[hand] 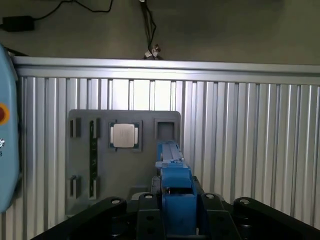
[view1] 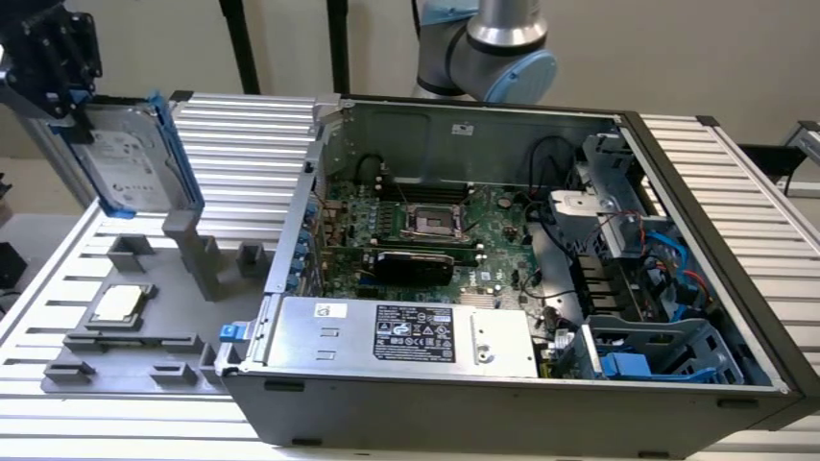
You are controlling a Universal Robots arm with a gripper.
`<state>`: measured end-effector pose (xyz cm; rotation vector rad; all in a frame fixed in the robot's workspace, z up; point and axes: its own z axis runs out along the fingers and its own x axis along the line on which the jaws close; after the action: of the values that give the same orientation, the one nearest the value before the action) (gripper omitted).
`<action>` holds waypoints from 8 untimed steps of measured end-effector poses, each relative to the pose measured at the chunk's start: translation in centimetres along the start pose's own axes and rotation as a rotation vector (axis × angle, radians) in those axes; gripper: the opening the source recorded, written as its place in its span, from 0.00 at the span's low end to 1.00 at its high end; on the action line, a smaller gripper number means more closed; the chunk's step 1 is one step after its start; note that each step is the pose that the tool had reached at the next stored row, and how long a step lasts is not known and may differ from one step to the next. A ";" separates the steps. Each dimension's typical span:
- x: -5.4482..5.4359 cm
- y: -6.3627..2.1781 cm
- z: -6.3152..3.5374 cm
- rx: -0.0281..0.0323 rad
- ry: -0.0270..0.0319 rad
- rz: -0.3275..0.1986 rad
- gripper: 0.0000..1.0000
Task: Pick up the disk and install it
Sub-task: 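Pick up the disk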
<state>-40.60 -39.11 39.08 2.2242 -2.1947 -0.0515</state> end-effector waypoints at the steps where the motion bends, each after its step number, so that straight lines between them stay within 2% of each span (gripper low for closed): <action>1: 0.0 -0.32 -0.46 -0.0002 -0.0002 0.000 0.33; 8: 0.0 -3.32 -3.39 -0.0019 -0.0043 -0.001 0.33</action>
<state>-37.16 -39.11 42.34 2.2261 -2.1950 -0.0584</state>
